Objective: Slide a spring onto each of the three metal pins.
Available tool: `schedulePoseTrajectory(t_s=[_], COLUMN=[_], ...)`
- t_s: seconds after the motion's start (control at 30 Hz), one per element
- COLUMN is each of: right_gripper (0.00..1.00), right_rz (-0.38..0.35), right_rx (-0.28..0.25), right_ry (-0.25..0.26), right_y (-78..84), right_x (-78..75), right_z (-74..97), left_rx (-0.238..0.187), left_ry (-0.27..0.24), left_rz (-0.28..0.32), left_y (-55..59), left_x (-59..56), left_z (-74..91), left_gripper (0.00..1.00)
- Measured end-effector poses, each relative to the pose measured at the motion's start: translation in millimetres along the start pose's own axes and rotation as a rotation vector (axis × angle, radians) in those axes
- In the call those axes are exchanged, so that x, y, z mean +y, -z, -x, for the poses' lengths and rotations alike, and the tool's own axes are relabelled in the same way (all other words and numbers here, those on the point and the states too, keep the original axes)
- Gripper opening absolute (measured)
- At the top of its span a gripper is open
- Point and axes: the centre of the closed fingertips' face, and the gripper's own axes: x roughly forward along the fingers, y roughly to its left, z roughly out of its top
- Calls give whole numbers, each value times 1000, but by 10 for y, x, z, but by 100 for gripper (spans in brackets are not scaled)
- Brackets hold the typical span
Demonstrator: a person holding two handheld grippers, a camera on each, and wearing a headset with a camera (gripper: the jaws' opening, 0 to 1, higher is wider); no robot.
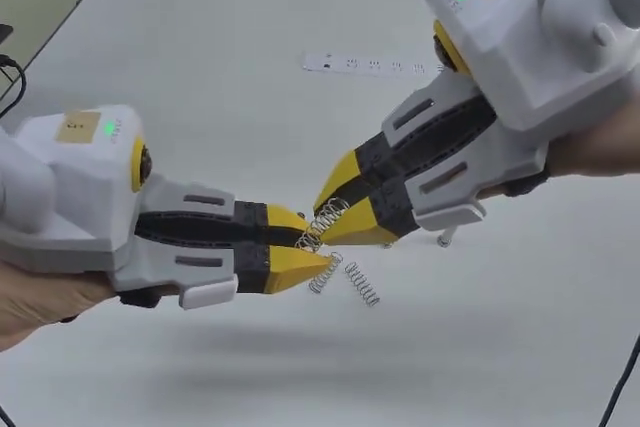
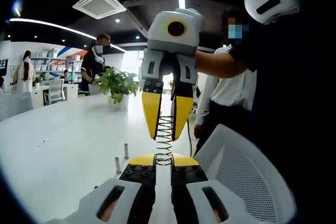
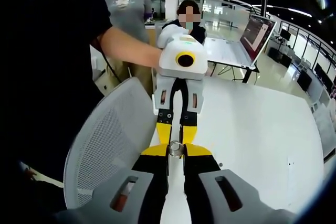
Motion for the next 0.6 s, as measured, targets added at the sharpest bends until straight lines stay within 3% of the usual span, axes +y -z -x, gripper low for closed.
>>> schedulePoseTrajectory(t_s=[0.3, 0.43, 0.6], right_gripper=[7, 7, 7], right_rz=[8, 14, 19], right_rx=[23, 25, 31], right_ry=[4, 11, 14], right_y=[-1, -5, -8], right_x=[13, 2, 13], right_z=[-28, -22, -1], left_rx=[4, 35, 40], left_ry=[-23, -37, -48], left_rz=[13, 15, 45], left_y=[37, 115, 156], left_x=[57, 92, 122], left_z=[1, -1, 28], left_gripper=[3, 7, 9])
